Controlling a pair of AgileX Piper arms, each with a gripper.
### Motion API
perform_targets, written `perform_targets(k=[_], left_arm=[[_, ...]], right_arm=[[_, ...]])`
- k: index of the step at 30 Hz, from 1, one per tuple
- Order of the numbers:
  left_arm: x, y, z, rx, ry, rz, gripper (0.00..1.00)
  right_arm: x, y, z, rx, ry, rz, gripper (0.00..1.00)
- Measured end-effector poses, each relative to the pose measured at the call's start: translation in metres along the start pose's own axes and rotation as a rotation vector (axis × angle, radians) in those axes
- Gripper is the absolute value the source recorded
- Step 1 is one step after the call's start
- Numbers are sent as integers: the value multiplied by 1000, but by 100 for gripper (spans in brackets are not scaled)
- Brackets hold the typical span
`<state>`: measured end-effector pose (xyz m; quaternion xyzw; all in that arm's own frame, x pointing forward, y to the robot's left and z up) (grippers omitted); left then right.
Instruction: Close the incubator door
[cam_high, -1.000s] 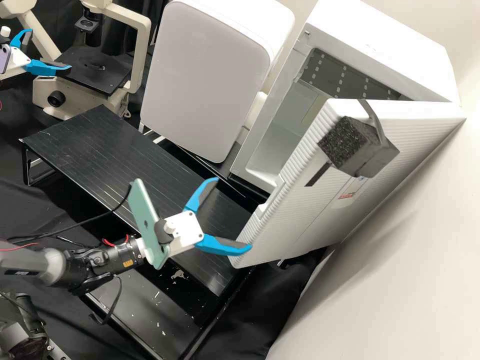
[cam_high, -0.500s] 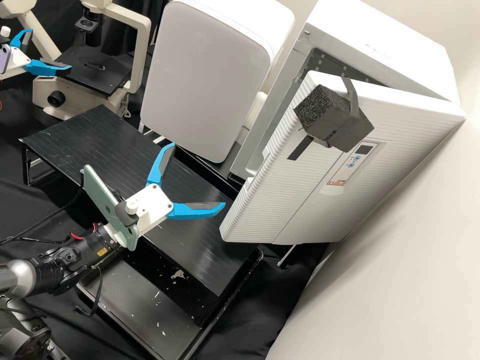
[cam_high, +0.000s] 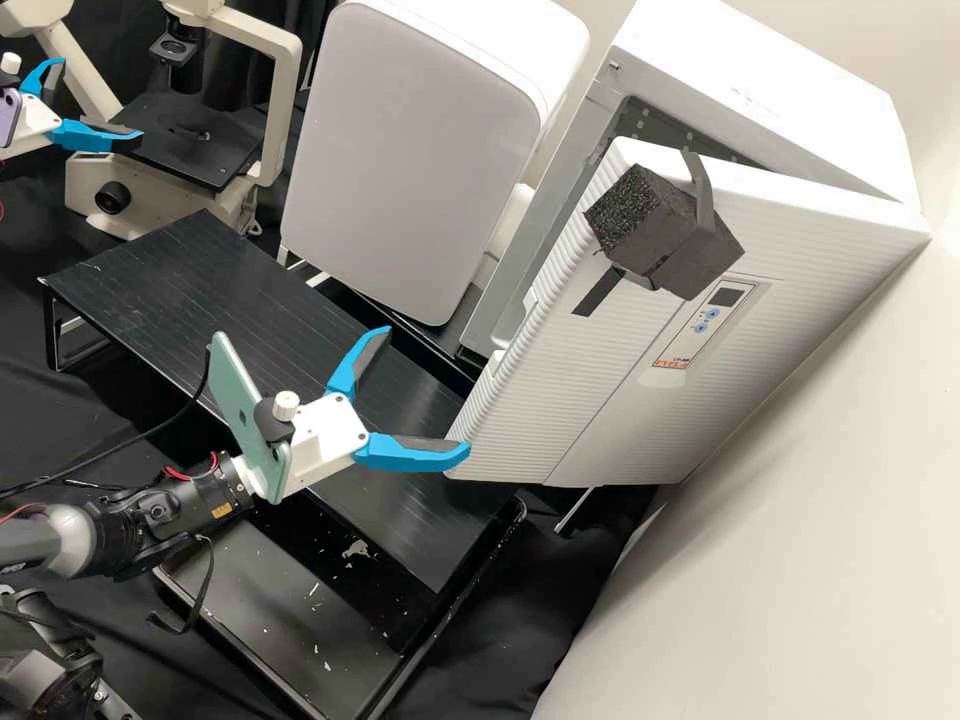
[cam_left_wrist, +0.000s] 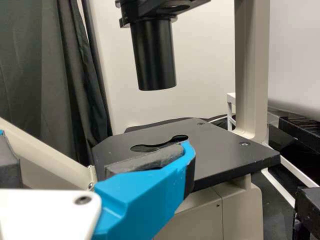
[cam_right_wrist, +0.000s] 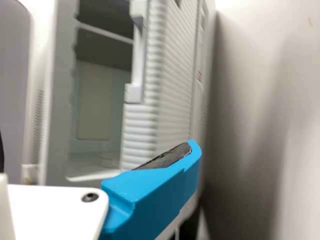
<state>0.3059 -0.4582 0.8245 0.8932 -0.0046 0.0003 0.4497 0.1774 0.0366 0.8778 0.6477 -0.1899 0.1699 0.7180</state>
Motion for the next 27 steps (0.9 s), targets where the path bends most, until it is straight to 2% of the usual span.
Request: perform_targets(k=[8, 14, 18, 21, 25, 27], left_arm=[[0, 0, 0, 0, 0, 0, 100], [0, 0, 0, 0, 0, 0, 100], [0, 0, 0, 0, 0, 0, 100], [0, 0, 0, 0, 0, 0, 100], [0, 0, 0, 0, 0, 0, 100], [0, 0, 0, 0, 0, 0, 100]], right_arm=[[31, -18, 8, -26, -59, -35, 100], [52, -28, 7, -23, -60, -46, 100], [57, -34, 0, 23, -37, -58, 100], [61, -41, -13, 90, 6, -83, 100], [63, -51, -29, 133, 85, -134, 100], [63, -56, -37, 143, 132, -164, 100]])
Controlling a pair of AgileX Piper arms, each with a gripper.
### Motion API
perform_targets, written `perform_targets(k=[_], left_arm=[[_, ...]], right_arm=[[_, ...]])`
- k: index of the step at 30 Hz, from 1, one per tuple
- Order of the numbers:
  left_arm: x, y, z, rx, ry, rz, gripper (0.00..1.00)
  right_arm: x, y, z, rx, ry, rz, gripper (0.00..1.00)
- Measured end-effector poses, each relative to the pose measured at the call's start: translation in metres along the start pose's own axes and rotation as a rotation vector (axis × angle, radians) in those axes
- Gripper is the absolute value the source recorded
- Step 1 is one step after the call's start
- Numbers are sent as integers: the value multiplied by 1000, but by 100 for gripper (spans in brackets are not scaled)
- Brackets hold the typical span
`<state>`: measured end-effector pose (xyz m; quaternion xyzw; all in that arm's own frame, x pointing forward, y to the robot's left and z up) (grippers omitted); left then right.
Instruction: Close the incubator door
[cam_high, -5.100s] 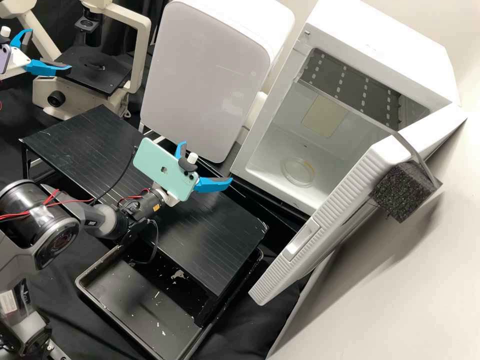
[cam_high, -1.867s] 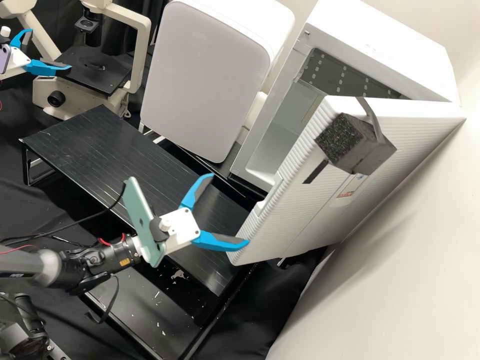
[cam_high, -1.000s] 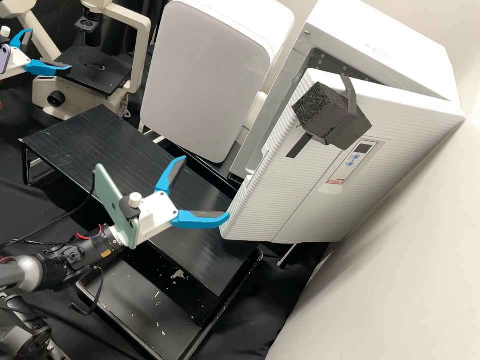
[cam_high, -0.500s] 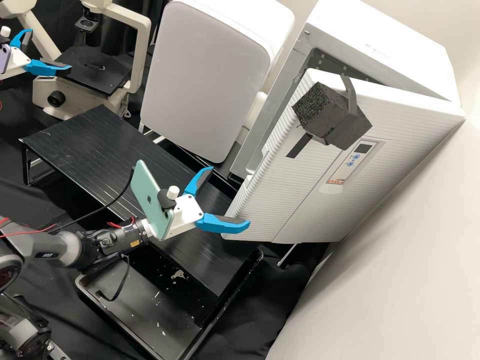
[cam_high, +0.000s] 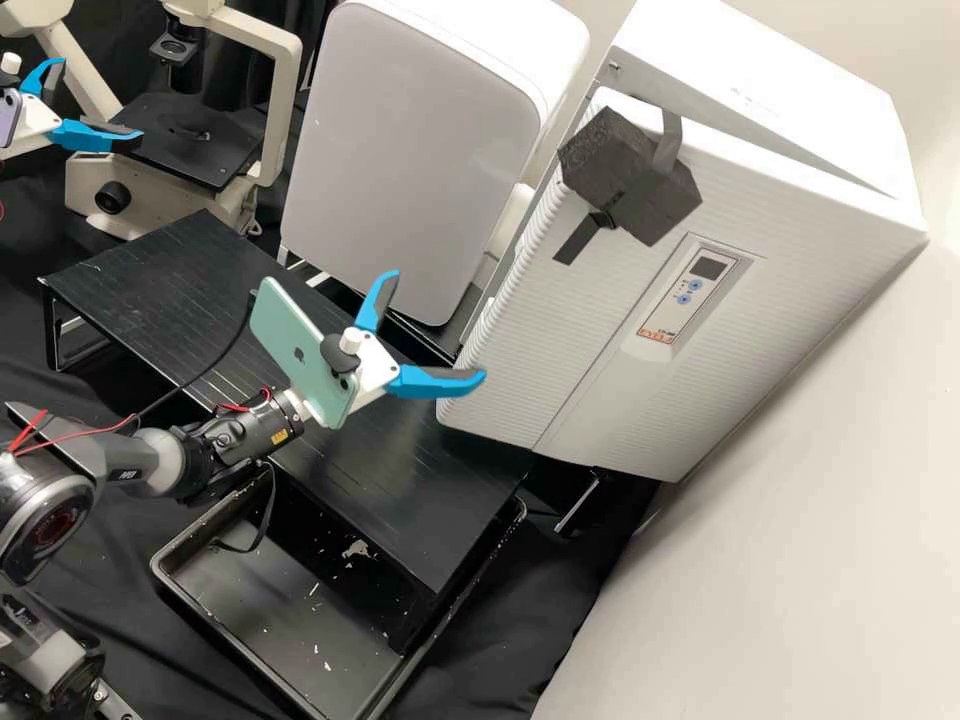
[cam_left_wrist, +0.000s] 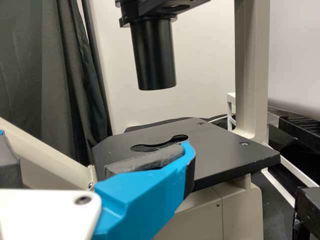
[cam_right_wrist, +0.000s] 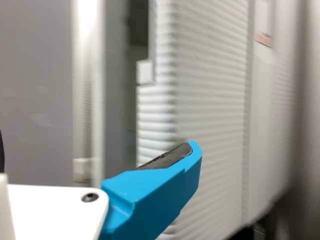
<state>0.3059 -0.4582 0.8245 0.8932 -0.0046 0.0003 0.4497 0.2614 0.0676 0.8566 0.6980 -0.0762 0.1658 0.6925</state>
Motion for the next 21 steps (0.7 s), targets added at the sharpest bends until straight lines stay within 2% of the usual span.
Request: perform_targets(k=[2, 4, 19, 21], left_arm=[[0, 0, 0, 0, 0, 0, 100], [0, 0, 0, 0, 0, 0, 100], [0, 0, 0, 0, 0, 0, 100], [0, 0, 0, 0, 0, 0, 100]], right_arm=[[2, -6, -8, -4, 51, -32, 100], [2, -9, -11, -4, 67, -47, 100], [-7, -21, -7, 5, 39, -91, 100], [-11, -22, -4, 29, 35, -110, 100]])
